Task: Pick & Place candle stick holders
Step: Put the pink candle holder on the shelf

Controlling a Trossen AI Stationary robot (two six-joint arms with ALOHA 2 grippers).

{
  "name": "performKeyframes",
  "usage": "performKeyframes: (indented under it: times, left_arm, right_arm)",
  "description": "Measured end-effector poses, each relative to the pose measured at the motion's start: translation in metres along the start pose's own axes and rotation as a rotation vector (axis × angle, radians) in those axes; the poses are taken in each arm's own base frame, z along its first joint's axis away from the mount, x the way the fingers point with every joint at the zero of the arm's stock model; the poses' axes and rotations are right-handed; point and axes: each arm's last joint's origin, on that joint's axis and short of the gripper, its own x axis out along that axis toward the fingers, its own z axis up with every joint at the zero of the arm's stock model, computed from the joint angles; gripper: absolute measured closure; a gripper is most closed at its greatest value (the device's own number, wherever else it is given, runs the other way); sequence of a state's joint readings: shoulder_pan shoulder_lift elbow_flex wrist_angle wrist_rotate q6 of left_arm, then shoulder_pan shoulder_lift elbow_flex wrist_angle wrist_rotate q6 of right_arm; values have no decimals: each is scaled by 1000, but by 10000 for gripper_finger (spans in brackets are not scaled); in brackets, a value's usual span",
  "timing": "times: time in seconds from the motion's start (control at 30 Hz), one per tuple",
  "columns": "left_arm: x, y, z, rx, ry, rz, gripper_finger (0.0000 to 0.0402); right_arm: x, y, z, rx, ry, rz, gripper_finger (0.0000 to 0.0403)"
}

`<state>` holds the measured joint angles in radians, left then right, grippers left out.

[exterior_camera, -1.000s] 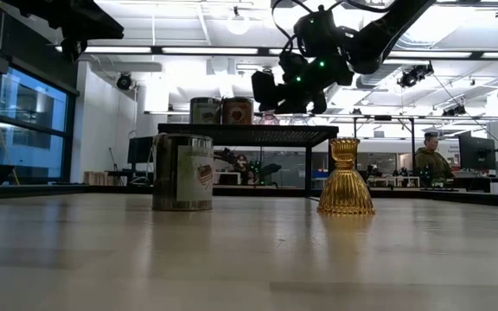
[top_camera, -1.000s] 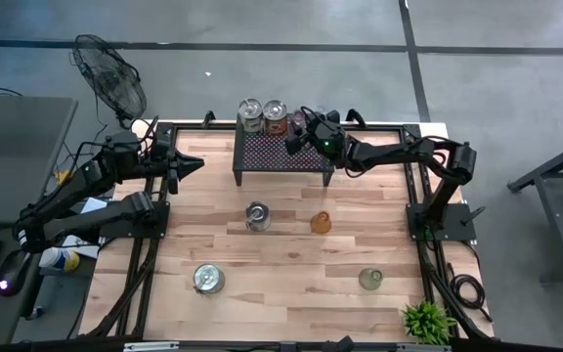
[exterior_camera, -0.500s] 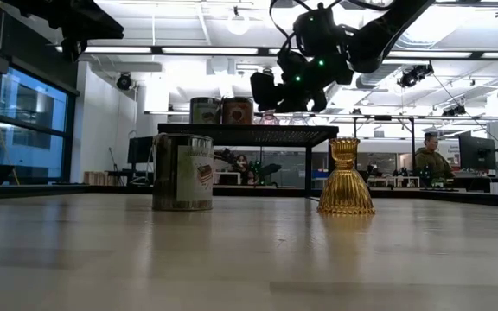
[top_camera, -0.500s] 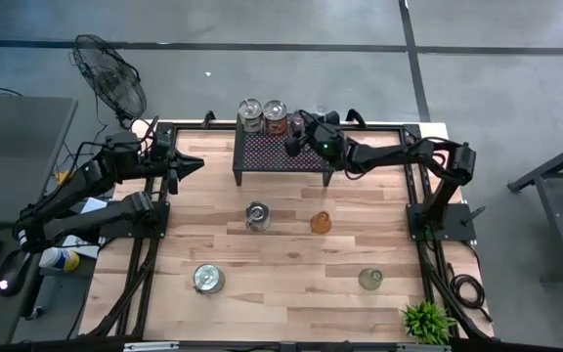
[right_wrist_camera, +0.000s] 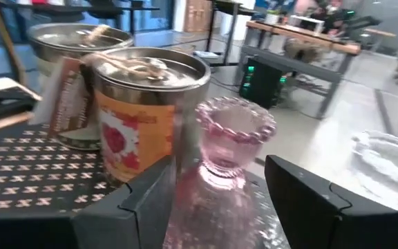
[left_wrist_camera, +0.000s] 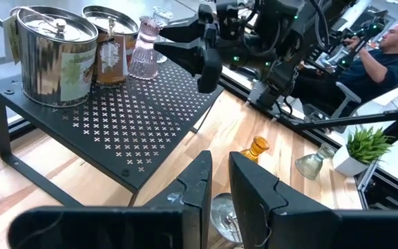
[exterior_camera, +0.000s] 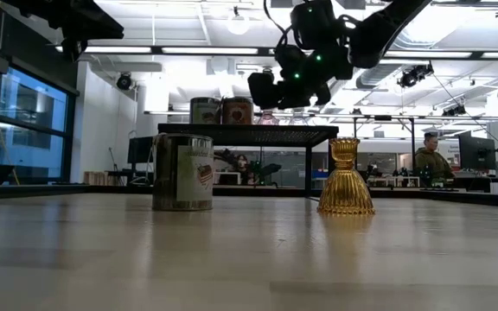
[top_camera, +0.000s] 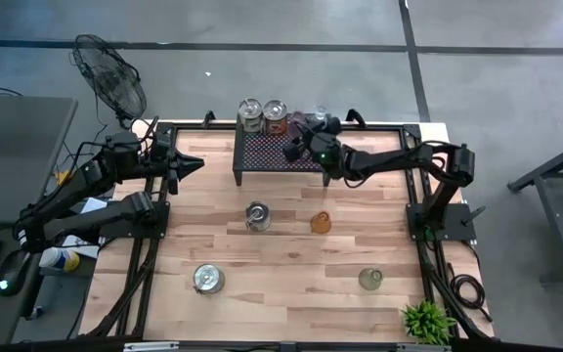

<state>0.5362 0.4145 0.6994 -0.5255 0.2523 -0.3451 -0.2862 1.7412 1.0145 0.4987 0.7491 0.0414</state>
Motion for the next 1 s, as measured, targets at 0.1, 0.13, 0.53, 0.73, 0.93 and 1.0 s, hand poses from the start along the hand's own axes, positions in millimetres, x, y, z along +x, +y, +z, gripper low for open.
performKeyframes:
  times: [0.1,0.13,0.53,0.73,0.93,1.0]
  left_arm:
    - [0,0,0,0,0,0,353]
    - [0,0,0,0,0,0,353]
    - [0,0,0,-1,0,1,353]
    - [0,0,0,0,-1,3,353]
    - [0,0,0,0,-1,3,353]
    - [0,0,0,0,-1,3,353]
  right_arm:
    - [-4,2,-1,-22,2,-58,187]
    - [-5,3,-1,-34,1,-73,187]
    - [-36,25,8,-48,-32,-13,187]
    - [-60,34,7,-12,43,89,189]
    - [-63,35,-4,-14,147,173,249]
    - [-60,33,-4,-11,149,169,283]
